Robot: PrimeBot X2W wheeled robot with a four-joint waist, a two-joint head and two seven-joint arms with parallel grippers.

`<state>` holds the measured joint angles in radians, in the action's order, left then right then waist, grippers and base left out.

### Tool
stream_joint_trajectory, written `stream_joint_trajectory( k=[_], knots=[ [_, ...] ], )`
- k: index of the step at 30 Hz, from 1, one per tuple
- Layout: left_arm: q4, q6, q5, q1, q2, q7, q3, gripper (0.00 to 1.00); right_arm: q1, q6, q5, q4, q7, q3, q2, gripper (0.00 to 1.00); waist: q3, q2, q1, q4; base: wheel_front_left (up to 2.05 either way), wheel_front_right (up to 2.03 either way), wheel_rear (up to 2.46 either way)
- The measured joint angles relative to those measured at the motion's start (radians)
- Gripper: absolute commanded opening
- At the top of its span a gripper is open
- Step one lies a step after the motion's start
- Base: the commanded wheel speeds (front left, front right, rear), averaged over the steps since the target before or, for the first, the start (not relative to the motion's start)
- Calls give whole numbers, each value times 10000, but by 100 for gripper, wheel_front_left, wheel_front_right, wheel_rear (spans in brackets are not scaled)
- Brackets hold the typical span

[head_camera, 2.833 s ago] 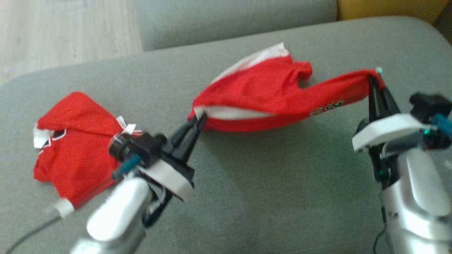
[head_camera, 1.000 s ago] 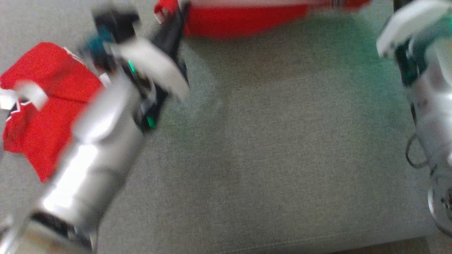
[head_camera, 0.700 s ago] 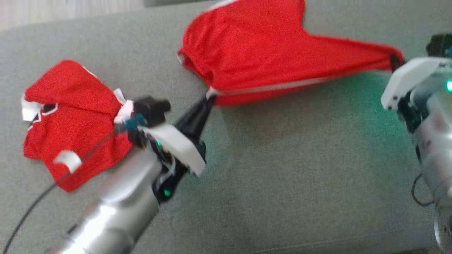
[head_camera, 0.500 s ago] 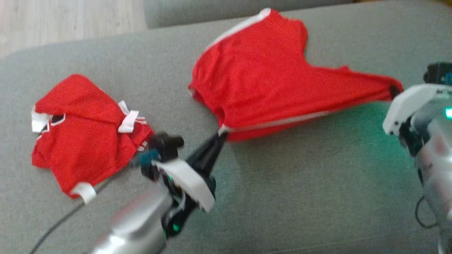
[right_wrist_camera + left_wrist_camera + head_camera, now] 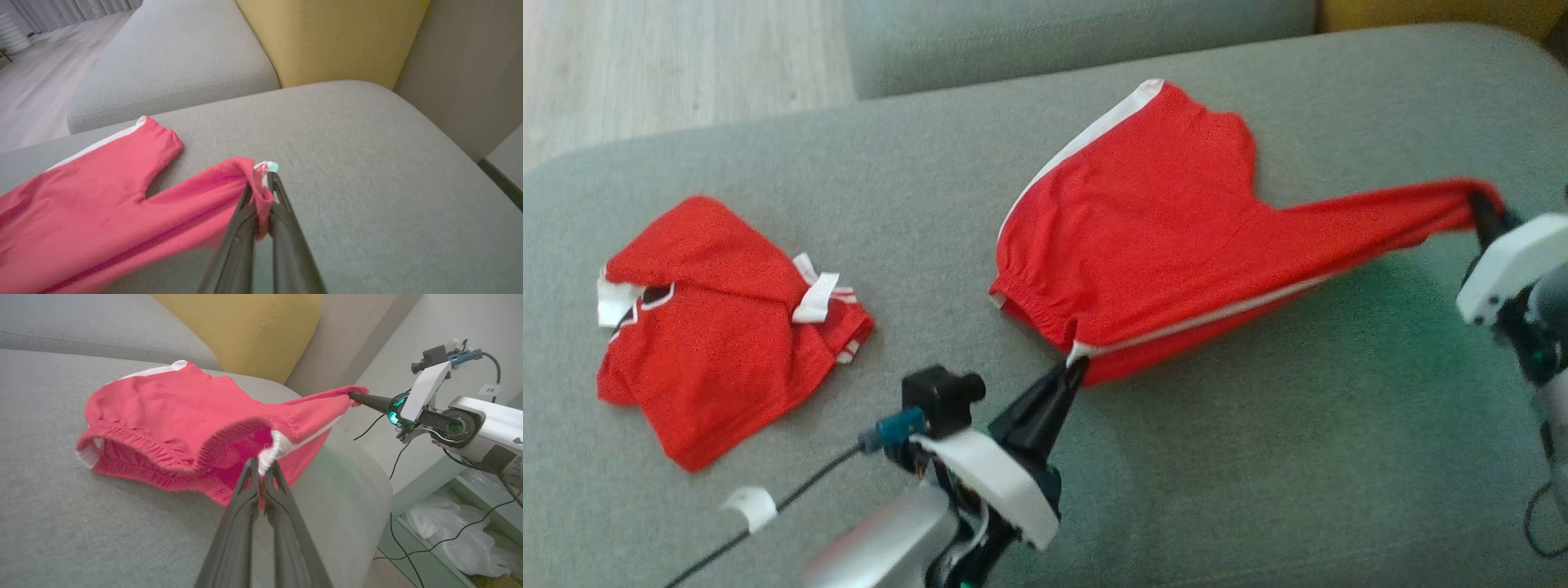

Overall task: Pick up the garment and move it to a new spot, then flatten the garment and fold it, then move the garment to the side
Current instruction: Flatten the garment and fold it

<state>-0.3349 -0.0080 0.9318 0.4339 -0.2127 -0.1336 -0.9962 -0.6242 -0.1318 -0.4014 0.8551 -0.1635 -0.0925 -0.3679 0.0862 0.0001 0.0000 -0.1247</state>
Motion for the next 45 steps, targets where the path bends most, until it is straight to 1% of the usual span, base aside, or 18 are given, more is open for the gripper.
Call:
stream_joint_trajectory(
  k=[5,8,11,13,16,24,34,39,40,41,42,43,44,45],
  knots=[
    [46,88,-2,677,0,-12,337,0,-83,0,640,-1204,-228,669,151,0,577,0,1,243,0,0,0],
    [-88,82,0,1197,46,-10,523,0,-463,0,1216,-1448,-512,1072,420,0,931,0,2,472,0,0,0],
    [-313,65,0,1550,75,-10,610,0,-1093,0,1829,-1528,-669,1241,767,0,1265,-1,3,739,0,0,0],
    [-508,-23,0,1730,157,-10,619,0,-1550,0,2211,-1486,-698,1323,930,0,1475,-1,3,930,0,0,0],
    [-782,-142,0,2031,349,-13,642,0,-2197,0,2796,-1214,-685,1367,1062,0,1776,0,2,1226,0,0,0],
    [-1557,-541,13,2988,1030,-13,642,0,-3636,0,4117,61,-347,1523,1047,0,2656,-1,3,1928,0,0,0],
    [-2263,-817,13,3717,1507,-362,550,0,-4846,0,4939,1400,247,1954,974,0,3469,-1,2,2604,0,0,0],
    [-2546,-953,17,3881,1639,-562,267,0,-5213,0,5428,2113,514,2238,872,0,3778,-1,1,2871,0,0,0],
    [-2594,-978,17,3913,1659,-575,240,0,-5260,0,5490,2247,541,2288,830,8,3818,-1,1,2908,0,0,0],
    [-2633,-978,19,3960,1666,-621,207,0,-5309,0,5582,2337,585,2336,786,93,3858,-1,1,2939,0,0,0],
    [-2665,-980,40,4028,1672,-629,178,0,-5351,0,5714,2382,658,2389,748,100,3900,-1,1,2963,0,0,0],
    [-2700,-980,104,4088,1687,-629,157,0,-5391,0,5825,2428,708,2474,723,100,3936,-1,1,2985,0,0,0],
    [-2738,-978,151,4137,1707,-629,132,67,-5437,0,5940,2514,759,2552,711,100,3964,-1,1,3008,0,0,0],
    [-2800,-974,148,4192,1708,-654,75,100,-5495,0,5988,2598,815,2629,713,100,3985,-1,1,3027,0,0,0]
  ],
)
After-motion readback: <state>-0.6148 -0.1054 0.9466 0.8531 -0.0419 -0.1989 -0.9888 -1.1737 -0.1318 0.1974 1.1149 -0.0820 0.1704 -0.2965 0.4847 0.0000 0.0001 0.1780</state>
